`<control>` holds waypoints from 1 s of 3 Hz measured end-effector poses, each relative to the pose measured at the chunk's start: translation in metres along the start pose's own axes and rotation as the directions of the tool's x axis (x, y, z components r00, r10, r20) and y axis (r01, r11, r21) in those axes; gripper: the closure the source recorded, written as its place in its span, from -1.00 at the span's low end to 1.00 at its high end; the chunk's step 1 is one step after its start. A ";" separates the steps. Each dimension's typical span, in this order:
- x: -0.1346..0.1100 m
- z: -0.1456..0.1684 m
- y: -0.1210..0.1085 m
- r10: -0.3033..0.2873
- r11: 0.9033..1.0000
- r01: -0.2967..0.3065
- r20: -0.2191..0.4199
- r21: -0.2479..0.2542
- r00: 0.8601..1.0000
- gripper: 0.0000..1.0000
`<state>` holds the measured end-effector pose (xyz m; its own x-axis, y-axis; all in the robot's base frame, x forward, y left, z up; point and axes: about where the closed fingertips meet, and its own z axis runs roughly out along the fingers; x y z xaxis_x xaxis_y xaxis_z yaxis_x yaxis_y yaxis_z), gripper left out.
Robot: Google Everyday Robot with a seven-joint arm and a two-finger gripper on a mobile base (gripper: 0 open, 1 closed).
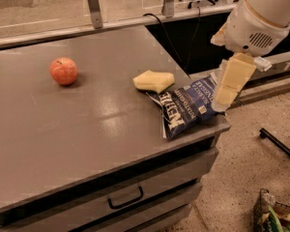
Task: Pick sponge
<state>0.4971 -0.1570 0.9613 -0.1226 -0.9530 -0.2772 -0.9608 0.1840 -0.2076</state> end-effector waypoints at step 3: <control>-0.026 0.062 -0.021 0.040 0.996 -0.033 0.095 -0.081 0.995 -1.00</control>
Offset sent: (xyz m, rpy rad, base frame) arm 0.0457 0.0341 -0.0556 0.1078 0.0866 0.0078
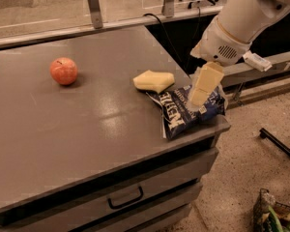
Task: Pick sponge
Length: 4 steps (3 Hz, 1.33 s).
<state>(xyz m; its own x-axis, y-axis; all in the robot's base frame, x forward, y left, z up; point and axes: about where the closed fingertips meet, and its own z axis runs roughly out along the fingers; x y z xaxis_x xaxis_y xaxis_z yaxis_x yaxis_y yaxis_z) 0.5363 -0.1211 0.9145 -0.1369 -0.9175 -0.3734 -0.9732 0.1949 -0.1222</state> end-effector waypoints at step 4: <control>-0.049 0.072 -0.028 -0.005 0.997 0.019 0.173 -0.075 0.985 -0.48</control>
Offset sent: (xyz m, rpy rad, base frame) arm 0.0301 0.0689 -0.0241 0.1981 -0.0107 0.0844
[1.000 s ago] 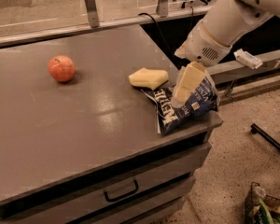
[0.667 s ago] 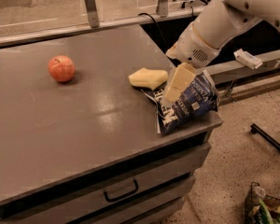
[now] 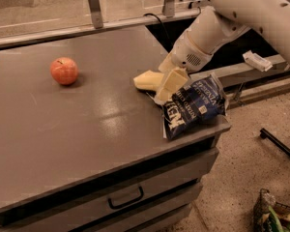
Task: Pick sponge
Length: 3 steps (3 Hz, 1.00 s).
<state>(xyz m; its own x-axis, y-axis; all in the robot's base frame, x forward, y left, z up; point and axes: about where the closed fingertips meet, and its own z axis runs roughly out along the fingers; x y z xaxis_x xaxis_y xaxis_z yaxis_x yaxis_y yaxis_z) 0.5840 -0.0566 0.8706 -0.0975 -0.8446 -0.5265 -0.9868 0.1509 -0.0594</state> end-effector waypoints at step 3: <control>-0.004 -0.003 -0.006 -0.033 0.999 0.033 0.016 -0.002 0.999 0.87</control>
Offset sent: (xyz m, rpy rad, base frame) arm 0.0105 -0.0052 -0.0061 0.0166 0.0008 0.0041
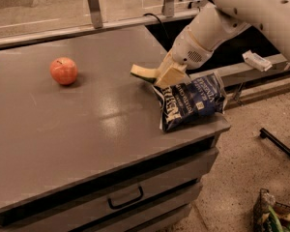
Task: Pick sponge
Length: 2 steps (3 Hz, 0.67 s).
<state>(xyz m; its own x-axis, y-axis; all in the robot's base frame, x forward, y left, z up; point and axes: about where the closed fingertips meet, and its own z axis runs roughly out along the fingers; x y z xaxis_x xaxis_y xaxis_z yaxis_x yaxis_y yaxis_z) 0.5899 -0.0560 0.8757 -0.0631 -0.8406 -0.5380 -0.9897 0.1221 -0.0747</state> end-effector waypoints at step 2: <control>-0.031 -0.041 0.012 -0.110 0.994 0.110 0.003 -0.008 0.994 0.91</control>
Offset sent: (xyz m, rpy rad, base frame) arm -0.0283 0.0078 0.0852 -0.0187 -0.0897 0.1528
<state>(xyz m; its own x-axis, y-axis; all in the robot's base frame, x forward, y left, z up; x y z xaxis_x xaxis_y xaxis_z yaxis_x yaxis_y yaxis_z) 0.5744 -0.0494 0.9257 0.0469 -0.8474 -0.5289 -0.9916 0.0243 -0.1270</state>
